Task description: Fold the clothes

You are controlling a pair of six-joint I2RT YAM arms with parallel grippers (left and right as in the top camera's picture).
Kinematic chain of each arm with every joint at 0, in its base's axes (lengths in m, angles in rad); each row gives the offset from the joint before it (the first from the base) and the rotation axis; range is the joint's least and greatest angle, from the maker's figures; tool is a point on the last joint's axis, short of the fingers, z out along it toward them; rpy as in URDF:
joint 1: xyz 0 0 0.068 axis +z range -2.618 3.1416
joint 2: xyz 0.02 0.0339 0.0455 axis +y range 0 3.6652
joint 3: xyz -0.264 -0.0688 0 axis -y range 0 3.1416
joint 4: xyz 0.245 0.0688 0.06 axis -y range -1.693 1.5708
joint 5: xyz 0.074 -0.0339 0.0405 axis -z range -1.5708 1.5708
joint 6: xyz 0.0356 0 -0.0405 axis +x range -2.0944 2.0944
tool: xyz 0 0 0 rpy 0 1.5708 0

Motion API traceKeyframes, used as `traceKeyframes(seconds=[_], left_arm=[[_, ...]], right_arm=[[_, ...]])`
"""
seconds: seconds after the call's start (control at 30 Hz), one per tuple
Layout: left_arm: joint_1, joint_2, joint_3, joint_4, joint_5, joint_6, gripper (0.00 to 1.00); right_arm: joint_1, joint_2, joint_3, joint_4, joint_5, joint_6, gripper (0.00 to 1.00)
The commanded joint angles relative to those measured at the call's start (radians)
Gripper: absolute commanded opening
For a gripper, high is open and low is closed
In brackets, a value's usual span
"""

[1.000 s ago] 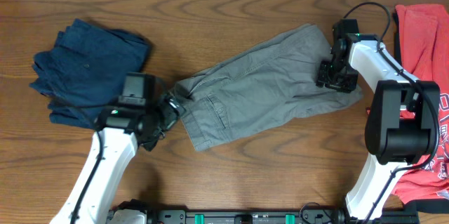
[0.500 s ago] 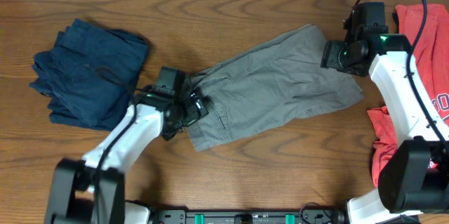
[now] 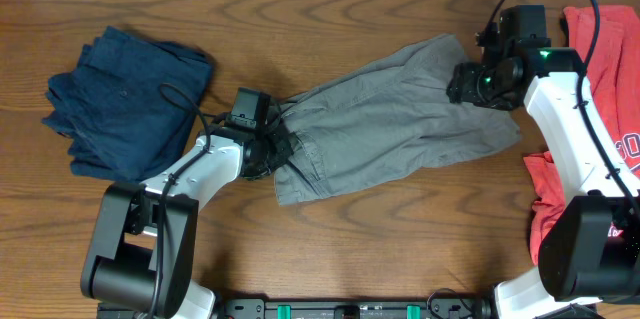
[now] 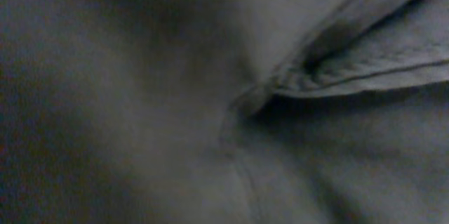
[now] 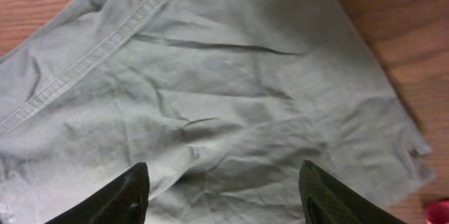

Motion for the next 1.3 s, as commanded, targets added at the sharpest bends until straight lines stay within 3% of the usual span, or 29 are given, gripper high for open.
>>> traceKeyframes(seconds=[0.0,0.13,0.2,0.27,0.4,0.67,0.87,1.1,1.27], left_arm=[[0.000,0.024,-0.023,-0.037,0.000,0.070,0.06],[0.024,-0.032,0.021,-0.208,-0.058,0.123,0.06],[0.043,-0.082,0.064,-0.333,-0.066,0.147,0.06],[0.057,-0.136,0.109,-0.442,-0.066,0.168,0.06],[0.063,-0.251,0.187,-0.573,-0.071,0.193,0.06],[0.063,-0.422,0.270,-0.618,-0.070,0.193,0.06],[0.063,-0.458,0.282,-0.605,-0.070,0.192,0.06],[0.063,-0.458,0.324,-0.598,-0.070,0.189,0.06],[0.062,-0.458,0.340,-0.599,-0.070,0.189,0.06]], right_arm=[[0.032,0.005,0.001,0.002,-0.035,-0.042,0.67],[0.082,0.014,0.001,0.002,-0.107,-0.125,0.63],[0.116,0.027,0.001,0.002,-0.137,-0.149,0.47],[0.154,0.046,0.000,0.011,-0.140,-0.146,0.22],[0.223,0.101,0.000,0.024,-0.230,-0.146,0.05],[0.414,0.275,0.000,0.040,-0.360,-0.122,0.03],[0.594,0.416,0.000,0.147,-0.495,-0.051,0.04],[0.727,0.459,0.004,0.295,-0.424,0.051,0.09],[0.671,0.388,0.051,0.204,-0.303,0.057,0.15]])
